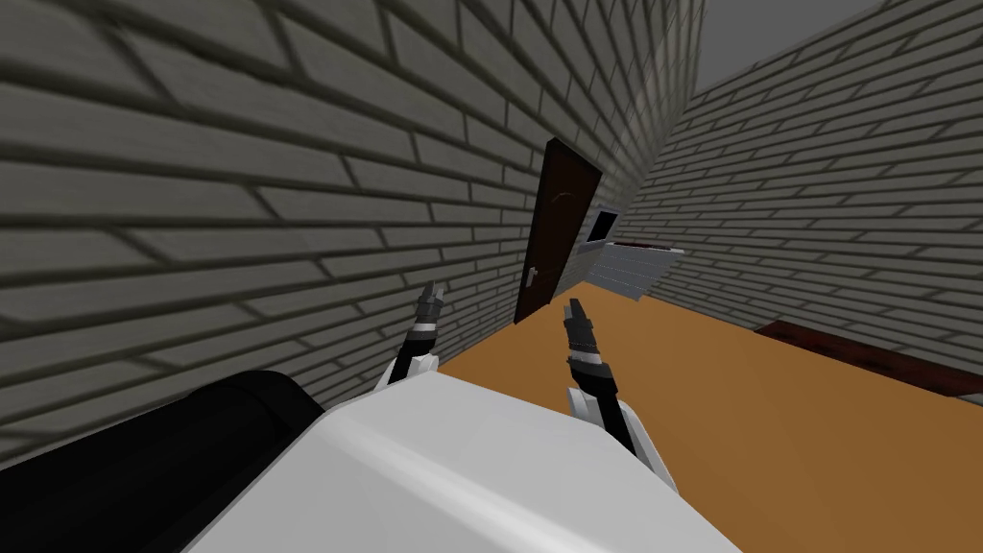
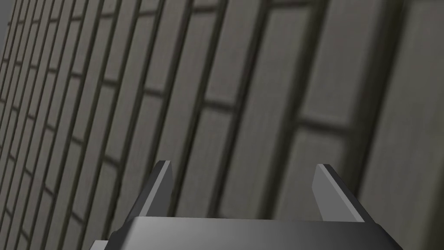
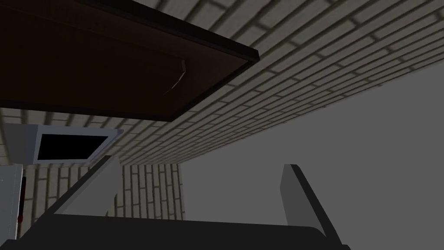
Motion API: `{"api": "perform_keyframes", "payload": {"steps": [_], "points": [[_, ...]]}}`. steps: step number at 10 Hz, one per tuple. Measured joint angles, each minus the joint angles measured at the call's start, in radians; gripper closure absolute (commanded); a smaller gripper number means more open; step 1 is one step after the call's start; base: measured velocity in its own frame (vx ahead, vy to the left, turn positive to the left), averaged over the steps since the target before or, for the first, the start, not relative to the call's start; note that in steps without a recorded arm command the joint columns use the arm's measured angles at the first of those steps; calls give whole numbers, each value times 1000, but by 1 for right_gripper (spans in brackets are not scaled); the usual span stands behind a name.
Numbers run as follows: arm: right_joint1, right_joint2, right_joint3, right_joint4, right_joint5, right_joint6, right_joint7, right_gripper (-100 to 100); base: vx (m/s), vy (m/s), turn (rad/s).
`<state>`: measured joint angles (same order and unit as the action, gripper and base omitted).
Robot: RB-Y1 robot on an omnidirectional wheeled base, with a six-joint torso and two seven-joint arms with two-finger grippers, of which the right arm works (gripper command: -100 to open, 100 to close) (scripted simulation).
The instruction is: Pull the door open
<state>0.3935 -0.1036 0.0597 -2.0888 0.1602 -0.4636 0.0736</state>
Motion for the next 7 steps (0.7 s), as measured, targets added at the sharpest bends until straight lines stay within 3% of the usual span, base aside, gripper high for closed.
{"api": "perform_keyframes", "payload": {"steps": [7], "points": [[-84, -33, 7, 157, 46, -41, 70, -100, 93, -54, 32]]}}
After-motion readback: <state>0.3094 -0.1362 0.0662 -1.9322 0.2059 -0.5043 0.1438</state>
